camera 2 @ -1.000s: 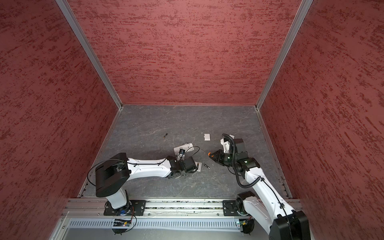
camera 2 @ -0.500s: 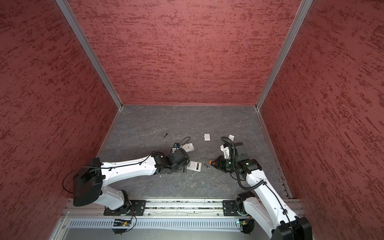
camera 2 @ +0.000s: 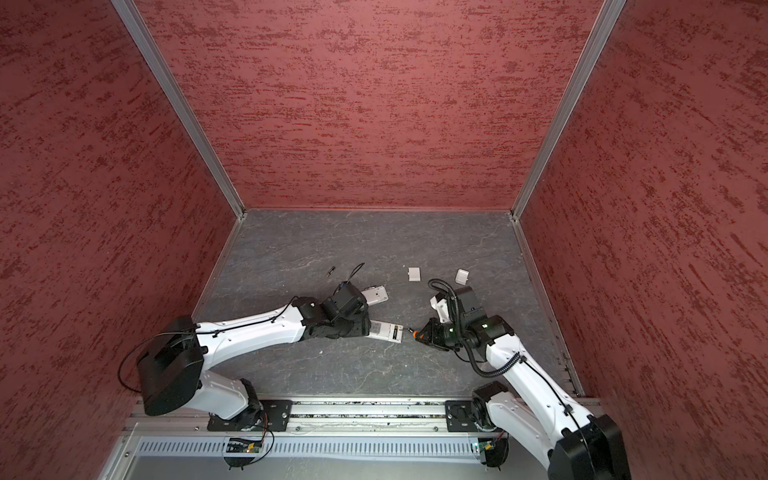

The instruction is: Unload the batteries from the remote control

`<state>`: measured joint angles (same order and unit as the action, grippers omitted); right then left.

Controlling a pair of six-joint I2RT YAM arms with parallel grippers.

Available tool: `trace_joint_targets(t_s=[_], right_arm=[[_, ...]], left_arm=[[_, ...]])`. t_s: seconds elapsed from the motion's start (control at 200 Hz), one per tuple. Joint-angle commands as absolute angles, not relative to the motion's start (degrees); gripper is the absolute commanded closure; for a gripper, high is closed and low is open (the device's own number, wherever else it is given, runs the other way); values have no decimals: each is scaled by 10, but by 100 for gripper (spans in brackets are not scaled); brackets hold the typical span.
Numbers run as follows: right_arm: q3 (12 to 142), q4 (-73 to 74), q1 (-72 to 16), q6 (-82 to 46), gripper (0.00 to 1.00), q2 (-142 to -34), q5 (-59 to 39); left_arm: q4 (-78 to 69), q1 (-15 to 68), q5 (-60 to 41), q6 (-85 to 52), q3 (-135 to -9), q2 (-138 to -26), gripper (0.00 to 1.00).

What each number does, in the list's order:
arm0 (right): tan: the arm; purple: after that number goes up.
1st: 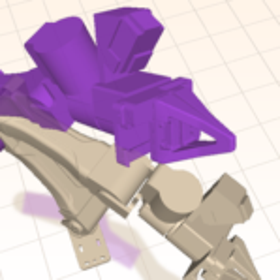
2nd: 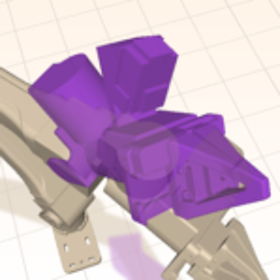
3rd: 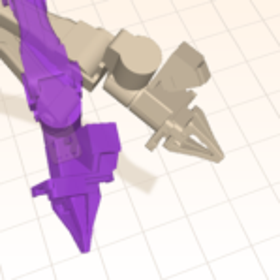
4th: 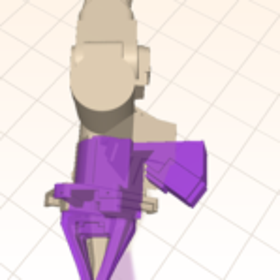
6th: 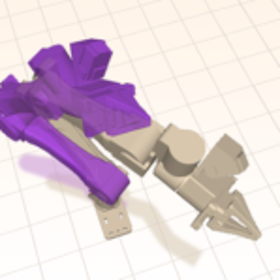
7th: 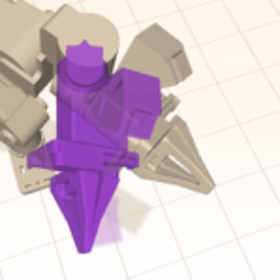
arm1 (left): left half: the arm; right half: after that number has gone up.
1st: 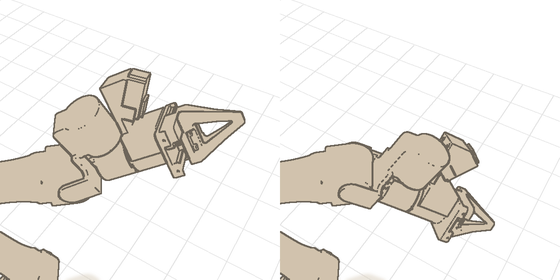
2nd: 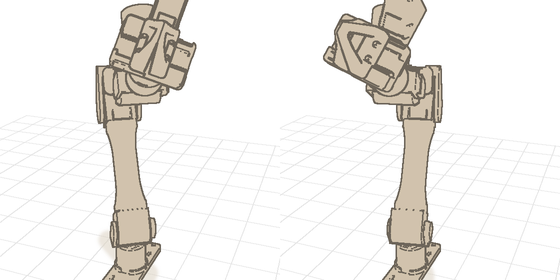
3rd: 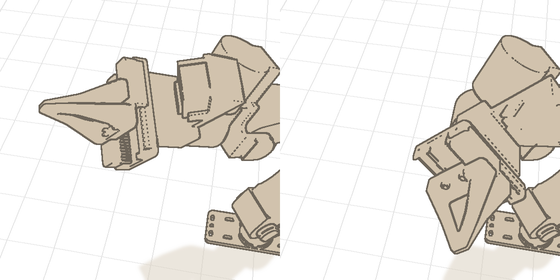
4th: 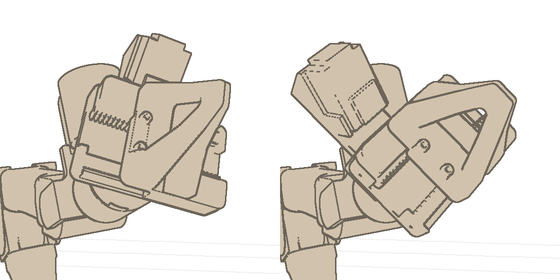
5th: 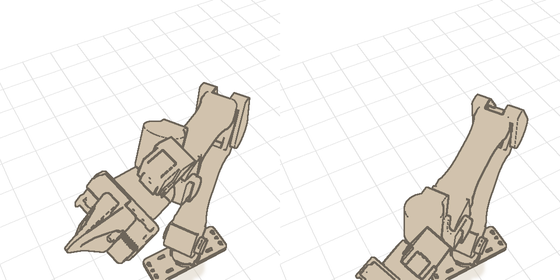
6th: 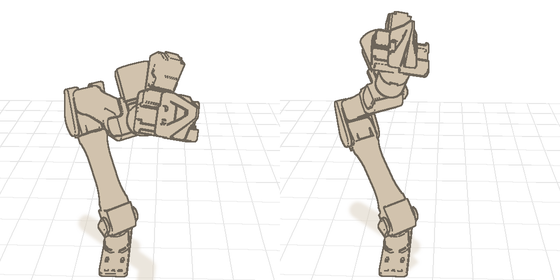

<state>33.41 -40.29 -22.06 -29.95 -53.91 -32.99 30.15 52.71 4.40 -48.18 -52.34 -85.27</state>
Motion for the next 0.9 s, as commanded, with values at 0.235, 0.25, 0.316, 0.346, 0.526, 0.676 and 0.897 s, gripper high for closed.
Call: trace_joint_targets(t_s=[0.235,0.25,0.316,0.346,0.526,0.676,0.897], right_arm=[[323,-361,-235,-314,100,-553,-318],[322,-360,-236,-315,100,-553,-319],[318,-353,-236,-318,100,-556,-320],[317,-351,-237,-319,100,-558,-319],[312,-346,-237,-322,100,-563,-316],[307,-342,-237,-323,100,-566,-315],[305,-339,-237,-323,100,-569,-316]], left_arm=[[268,502,20,-482,-501,-835,23],[267,501,19,-482,-500,-835,23],[265,499,18,-479,-499,-835,23],[264,498,18,-478,-498,-835,23],[259,493,18,-471,-501,-843,23],[256,492,21,-465,-508,-852,23],[257,492,20,-454,-527,-881,24]])
